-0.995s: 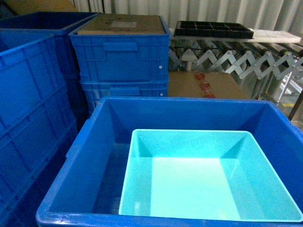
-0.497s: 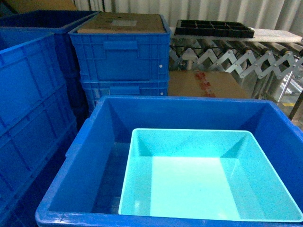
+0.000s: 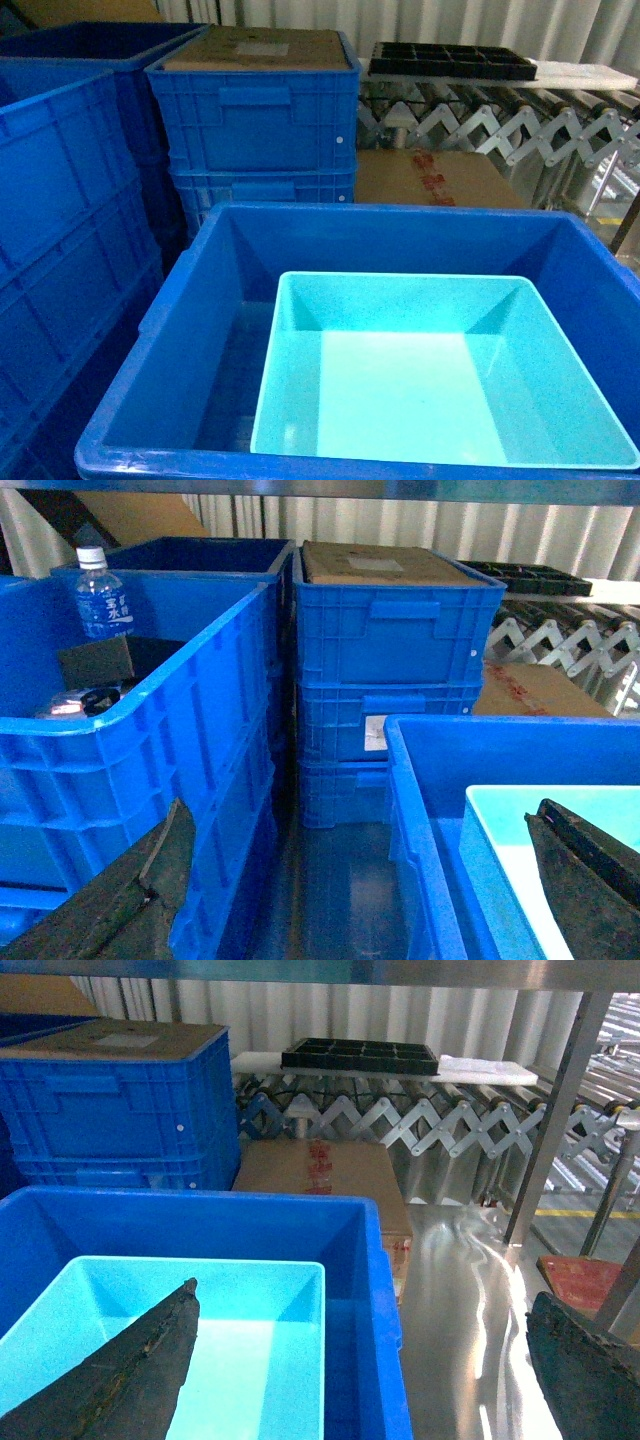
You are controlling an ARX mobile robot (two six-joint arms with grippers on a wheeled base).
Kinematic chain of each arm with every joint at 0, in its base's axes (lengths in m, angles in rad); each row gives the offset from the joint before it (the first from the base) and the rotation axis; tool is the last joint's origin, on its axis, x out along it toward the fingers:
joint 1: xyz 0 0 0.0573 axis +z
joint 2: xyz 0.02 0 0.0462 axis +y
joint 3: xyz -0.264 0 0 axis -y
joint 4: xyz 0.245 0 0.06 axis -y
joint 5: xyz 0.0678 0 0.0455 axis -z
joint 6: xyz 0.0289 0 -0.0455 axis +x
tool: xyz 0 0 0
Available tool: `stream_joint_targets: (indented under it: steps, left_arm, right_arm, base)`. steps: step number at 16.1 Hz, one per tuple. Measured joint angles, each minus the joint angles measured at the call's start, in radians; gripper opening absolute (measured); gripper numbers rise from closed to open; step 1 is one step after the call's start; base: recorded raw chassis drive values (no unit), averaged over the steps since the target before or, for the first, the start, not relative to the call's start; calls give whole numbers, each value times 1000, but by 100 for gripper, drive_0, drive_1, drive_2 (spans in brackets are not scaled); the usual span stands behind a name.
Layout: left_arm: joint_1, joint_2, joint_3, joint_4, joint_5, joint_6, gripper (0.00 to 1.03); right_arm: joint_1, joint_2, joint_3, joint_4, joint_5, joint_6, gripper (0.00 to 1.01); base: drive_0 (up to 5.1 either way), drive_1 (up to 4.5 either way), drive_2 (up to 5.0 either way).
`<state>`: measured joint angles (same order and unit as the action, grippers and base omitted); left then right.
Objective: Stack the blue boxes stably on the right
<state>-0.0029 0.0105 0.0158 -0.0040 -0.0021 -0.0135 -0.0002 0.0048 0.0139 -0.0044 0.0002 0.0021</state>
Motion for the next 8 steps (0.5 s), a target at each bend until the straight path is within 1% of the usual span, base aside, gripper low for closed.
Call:
stream_joint_targets:
  steps: [8]
  left_arm:
    - [0, 0, 0, 0, 0, 0, 98]
  right_arm:
    - [0, 0, 0, 0, 0, 0, 98]
  base:
    - [0, 0, 0]
